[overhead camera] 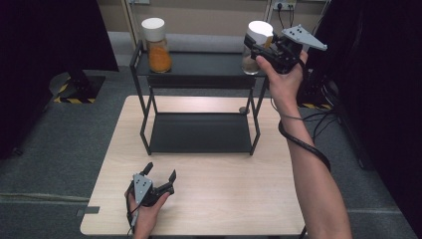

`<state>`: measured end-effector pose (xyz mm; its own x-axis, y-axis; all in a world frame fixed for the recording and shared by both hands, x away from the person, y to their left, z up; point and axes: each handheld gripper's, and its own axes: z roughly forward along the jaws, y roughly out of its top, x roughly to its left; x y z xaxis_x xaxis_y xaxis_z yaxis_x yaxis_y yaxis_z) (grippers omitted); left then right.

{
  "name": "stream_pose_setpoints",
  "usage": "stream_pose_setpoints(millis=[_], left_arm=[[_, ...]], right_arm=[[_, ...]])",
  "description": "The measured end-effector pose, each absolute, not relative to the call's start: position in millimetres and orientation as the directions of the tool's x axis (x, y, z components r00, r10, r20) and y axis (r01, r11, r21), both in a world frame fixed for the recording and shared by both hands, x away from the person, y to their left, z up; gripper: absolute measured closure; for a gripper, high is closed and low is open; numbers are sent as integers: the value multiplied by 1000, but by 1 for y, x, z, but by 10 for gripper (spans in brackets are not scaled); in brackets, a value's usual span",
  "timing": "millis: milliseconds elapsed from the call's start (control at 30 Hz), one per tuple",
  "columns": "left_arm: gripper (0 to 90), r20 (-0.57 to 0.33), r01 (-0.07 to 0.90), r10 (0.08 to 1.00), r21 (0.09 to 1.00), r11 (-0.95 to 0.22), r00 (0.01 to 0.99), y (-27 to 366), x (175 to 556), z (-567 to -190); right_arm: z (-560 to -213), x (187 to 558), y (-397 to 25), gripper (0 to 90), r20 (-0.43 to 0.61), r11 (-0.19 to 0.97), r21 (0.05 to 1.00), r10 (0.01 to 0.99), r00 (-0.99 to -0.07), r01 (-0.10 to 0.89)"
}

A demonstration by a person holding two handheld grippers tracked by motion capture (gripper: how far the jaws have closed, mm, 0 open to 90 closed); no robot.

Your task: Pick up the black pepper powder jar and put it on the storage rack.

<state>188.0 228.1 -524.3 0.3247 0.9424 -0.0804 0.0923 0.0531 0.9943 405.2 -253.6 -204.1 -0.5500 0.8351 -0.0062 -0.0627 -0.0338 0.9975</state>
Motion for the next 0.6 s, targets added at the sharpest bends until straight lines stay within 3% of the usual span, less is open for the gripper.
stream_pose_setpoints(millis=[600], left_arm=[[103, -80, 89, 941, 995, 53, 329, 229, 188, -525]], right_arm=[[-207, 430, -237, 309, 19, -29, 999, 875, -484, -13]])
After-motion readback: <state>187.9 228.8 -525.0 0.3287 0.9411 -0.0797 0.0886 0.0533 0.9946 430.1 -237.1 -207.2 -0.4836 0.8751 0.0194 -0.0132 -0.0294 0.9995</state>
